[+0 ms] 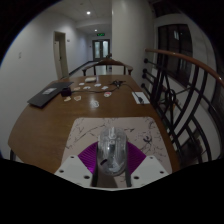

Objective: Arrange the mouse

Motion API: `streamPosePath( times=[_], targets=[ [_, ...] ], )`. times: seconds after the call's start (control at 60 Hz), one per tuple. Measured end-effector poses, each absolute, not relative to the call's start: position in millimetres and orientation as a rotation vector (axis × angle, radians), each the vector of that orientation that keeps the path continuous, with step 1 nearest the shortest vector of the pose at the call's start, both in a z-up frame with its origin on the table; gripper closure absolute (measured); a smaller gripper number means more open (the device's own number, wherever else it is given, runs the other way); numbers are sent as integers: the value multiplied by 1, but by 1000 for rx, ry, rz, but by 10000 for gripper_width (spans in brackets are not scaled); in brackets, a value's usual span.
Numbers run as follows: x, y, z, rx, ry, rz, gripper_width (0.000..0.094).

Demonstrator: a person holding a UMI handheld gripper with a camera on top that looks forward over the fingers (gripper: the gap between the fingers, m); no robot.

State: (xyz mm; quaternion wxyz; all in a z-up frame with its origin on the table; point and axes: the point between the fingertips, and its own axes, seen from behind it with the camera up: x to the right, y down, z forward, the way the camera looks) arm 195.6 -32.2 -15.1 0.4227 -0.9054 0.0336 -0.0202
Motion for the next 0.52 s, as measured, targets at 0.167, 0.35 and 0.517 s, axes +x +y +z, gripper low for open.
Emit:
streamPosePath(
  times=[0.167,0.35,0.517],
  targets=[
    [195,-37,-13,-2292,25,-8,285],
    [194,-84,31,-2227,-93,49,85],
    [213,-142,58,-2185,-131,99,84]
  ],
)
